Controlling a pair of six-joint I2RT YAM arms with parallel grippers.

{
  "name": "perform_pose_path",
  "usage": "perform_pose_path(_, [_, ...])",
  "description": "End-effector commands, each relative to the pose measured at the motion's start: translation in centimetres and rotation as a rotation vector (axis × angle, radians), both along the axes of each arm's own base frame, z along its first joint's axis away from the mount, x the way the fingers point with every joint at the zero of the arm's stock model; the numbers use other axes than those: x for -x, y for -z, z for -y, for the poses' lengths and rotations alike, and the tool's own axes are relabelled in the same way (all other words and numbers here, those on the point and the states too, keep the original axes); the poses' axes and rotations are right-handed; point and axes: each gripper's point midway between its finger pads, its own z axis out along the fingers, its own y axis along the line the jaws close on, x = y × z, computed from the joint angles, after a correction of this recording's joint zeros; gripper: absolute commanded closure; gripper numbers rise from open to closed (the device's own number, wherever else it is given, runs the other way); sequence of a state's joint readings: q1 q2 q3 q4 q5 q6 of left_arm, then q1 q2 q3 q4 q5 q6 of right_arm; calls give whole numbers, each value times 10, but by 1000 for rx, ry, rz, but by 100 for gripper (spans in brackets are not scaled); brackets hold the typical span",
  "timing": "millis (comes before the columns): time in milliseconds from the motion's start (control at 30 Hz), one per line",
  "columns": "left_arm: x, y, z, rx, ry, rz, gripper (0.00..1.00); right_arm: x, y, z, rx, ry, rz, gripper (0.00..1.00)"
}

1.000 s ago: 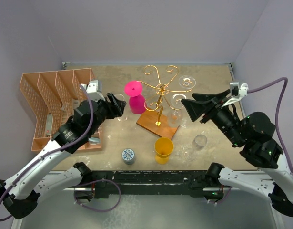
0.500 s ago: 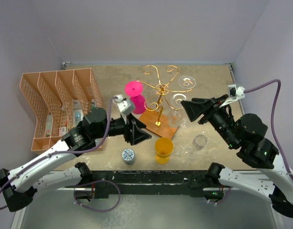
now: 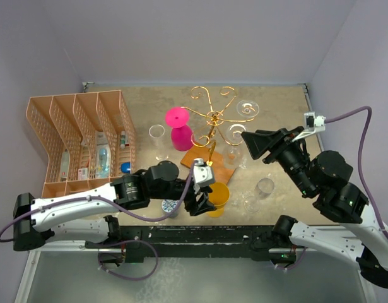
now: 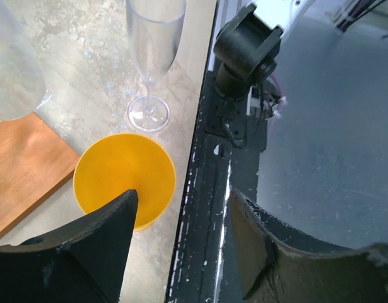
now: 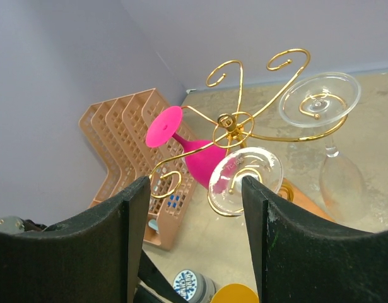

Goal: Place the wine glass upside down on the wine glass rack

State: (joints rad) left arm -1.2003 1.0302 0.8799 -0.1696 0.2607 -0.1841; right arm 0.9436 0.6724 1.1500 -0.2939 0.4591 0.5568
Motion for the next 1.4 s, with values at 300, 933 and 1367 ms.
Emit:
perform_pose_path(300, [-12, 41, 36, -263, 16, 171, 52, 2, -17, 18, -83, 56, 33, 37])
perform_pose_path(933, [-16, 89, 31, -495, 56, 162, 75, 5, -15, 24, -106, 69, 35, 36])
perform_pose_path(1367, [-2, 47, 21, -393, 119, 189, 100, 7, -19, 39, -158, 109, 48, 36])
